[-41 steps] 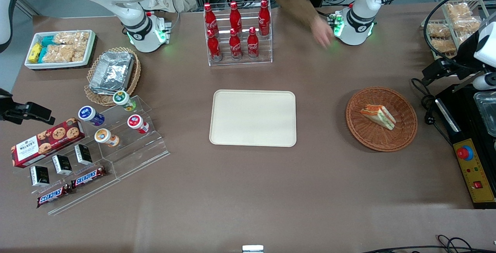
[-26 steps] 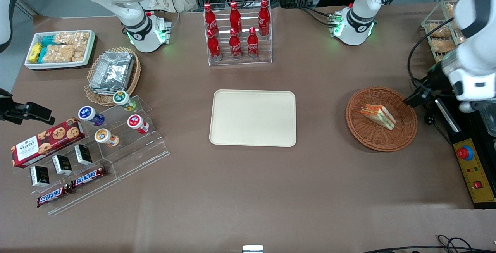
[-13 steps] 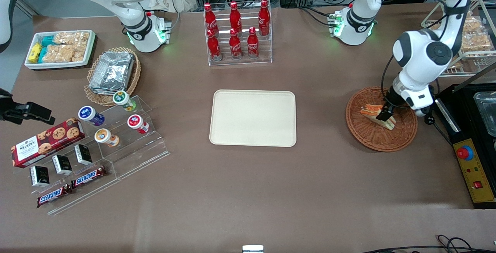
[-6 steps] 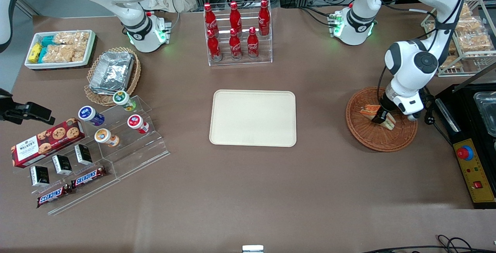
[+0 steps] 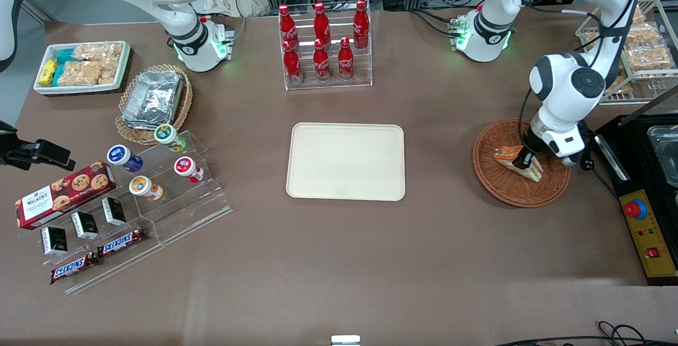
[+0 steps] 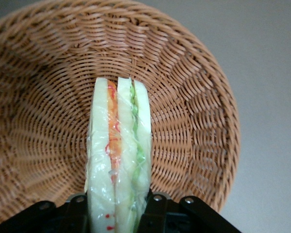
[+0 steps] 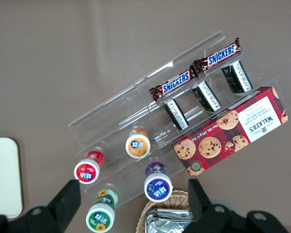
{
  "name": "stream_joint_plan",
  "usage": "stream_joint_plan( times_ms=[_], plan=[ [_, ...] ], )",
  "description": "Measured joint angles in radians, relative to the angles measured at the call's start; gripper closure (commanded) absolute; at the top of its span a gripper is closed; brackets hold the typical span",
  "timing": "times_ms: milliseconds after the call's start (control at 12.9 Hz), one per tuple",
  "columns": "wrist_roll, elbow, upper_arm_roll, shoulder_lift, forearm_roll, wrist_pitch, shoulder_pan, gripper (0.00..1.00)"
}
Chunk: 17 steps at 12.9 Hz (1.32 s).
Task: Place sandwich from basket to tray
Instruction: 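Lift the sandwich and carry it with the left gripper over the cream tray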
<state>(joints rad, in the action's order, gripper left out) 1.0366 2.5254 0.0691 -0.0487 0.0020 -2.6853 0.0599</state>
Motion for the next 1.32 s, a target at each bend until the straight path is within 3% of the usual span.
stream_joint_plan(
  times_ms=[233,467,622,933,1322],
  plan=[
    [-0.087,-0.123,-0.006,0.128,0.12,0.329,0.001,1.0],
    [-0.256,-0.377,-0.031,0.19,0.135,0.732,0.001,1.0],
    [-0.317,-0.558,-0.07,0.191,0.131,0.909,0.002,1.0],
    [-0.353,-0.722,-0.26,0.165,0.092,0.97,0.009,1.0],
    [-0.4,-0.738,-0.503,0.06,-0.006,0.925,0.019,1.0]
  ],
)
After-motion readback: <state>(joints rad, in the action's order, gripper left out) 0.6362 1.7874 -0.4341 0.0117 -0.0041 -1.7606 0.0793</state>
